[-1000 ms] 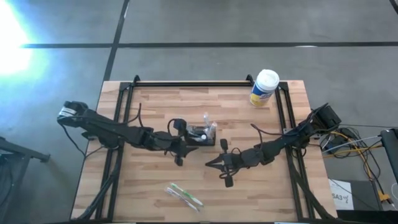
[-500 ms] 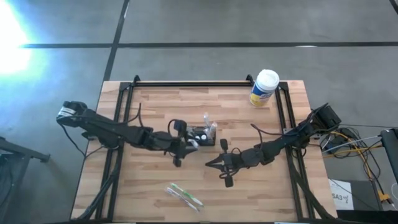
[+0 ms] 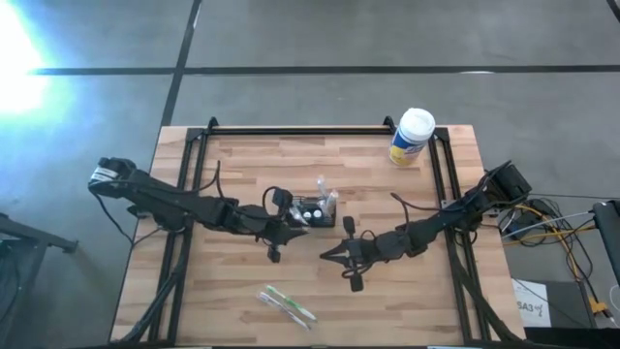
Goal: Pick & Place toothbrushing station
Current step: Put the green toothbrush into the black mesh organizer
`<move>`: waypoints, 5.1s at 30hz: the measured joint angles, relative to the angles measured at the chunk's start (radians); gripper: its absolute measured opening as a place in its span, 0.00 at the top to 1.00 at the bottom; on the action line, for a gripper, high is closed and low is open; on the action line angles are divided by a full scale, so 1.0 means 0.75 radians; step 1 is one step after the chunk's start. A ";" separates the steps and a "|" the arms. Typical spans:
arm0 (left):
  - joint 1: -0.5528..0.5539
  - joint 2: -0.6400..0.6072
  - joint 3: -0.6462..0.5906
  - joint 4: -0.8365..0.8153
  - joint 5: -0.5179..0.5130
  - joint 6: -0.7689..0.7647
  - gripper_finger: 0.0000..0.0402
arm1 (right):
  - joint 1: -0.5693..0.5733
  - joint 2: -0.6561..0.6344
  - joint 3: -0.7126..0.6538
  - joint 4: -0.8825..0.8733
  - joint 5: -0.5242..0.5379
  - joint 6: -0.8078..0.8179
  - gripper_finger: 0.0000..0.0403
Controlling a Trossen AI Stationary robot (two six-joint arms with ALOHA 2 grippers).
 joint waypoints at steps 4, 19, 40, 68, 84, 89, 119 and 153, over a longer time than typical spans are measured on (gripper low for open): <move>0.000 0.000 0.001 0.000 0.004 0.028 0.90 | 0.000 0.000 0.000 0.000 0.000 -0.001 0.98; 0.000 -0.065 0.001 0.058 -0.048 0.002 1.00 | 0.000 0.000 0.000 -0.001 0.000 0.000 0.98; 0.003 -0.327 -0.426 0.410 -0.183 -0.224 1.00 | 0.000 0.000 0.000 0.002 0.000 0.010 0.98; -0.126 -0.821 -0.400 -0.068 -0.145 -0.320 0.37 | 0.001 0.000 0.000 0.000 0.000 0.011 0.98; -0.204 -1.554 -0.835 -0.258 -0.058 -0.613 0.97 | 0.005 0.070 0.067 -0.118 -0.004 0.148 0.98; -0.204 -1.660 -0.922 -0.212 -0.031 -0.632 0.99 | 0.008 0.072 0.230 -0.429 -0.014 0.325 0.98; -0.204 -1.726 -0.961 -0.324 0.045 -0.683 0.97 | 0.017 1.042 1.772 -1.675 -0.120 0.672 0.95; -0.204 -1.728 -0.961 -0.354 0.098 -0.666 0.96 | -0.055 1.278 1.929 -1.836 -0.185 0.869 0.78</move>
